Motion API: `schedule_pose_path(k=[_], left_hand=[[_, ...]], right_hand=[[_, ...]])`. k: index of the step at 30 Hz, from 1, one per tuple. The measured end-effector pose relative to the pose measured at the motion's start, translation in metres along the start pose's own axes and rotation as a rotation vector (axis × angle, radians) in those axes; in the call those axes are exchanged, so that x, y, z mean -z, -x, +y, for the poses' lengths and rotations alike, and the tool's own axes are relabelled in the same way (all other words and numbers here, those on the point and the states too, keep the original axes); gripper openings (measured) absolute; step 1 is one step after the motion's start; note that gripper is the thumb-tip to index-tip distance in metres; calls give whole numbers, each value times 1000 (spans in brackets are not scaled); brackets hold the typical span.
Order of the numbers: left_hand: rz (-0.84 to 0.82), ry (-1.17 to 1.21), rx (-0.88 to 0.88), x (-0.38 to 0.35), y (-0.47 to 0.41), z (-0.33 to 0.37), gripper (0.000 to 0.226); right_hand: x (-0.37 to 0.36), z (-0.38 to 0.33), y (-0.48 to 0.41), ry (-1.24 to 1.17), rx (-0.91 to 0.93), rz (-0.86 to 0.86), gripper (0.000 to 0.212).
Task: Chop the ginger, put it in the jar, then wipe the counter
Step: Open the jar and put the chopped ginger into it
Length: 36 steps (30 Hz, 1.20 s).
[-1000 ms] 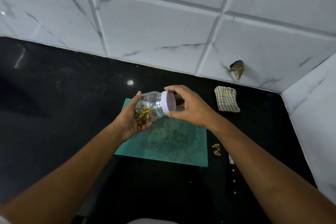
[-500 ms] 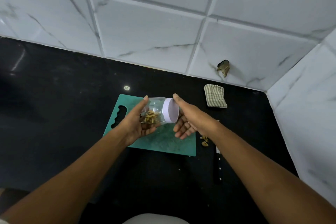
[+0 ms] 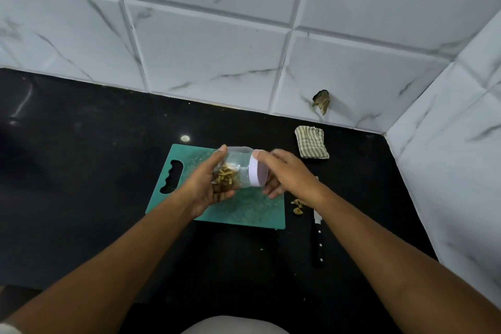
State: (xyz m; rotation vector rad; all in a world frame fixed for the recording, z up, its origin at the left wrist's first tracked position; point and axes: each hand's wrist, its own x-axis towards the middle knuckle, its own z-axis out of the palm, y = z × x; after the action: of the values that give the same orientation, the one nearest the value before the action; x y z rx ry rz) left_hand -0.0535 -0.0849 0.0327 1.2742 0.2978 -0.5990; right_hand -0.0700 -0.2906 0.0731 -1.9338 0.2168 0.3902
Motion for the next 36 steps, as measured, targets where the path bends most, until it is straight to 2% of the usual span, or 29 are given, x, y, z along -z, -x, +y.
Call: schedule_pose_path(k=[2, 4, 6, 10, 12, 16, 18, 21, 30, 33, 36], left_hand=[[0, -9, -27, -2, 1, 1, 61], [-6, 6, -38, -1, 2, 3, 60], [-9, 36, -45, 2, 1, 6, 58], [-6, 50, -38, 10, -3, 16, 60], [-24, 46, -29, 12, -4, 19, 61], [-47, 23, -23, 17, -7, 21, 62], [-47, 16, -16, 23, -9, 21, 63], [-54, 17, -9, 32, -13, 23, 66], [-88, -4, -15, 54, -29, 40, 66], [-117, 7, -18, 58, -38, 43, 59], [-79, -132, -54, 57, -52, 53, 47]], right_hand=[[-2, -1, 3, -124, -223, -63, 76], [-1, -1, 3, -107, -265, -101, 85], [3, -1, 0, 3, -106, -51, 82], [8, -7, -2, 406, 437, 44, 89], [7, -10, -3, 499, 515, 54, 77], [-3, -17, -5, 167, 268, 88, 47], [-10, -19, -7, 119, 189, 94, 45], [-22, -22, -11, 106, 182, 136, 41], [-42, -40, -27, -81, 25, 190, 40], [-42, -43, -35, -153, 1, 172, 38], [-38, -49, -50, -36, 81, 251, 47]])
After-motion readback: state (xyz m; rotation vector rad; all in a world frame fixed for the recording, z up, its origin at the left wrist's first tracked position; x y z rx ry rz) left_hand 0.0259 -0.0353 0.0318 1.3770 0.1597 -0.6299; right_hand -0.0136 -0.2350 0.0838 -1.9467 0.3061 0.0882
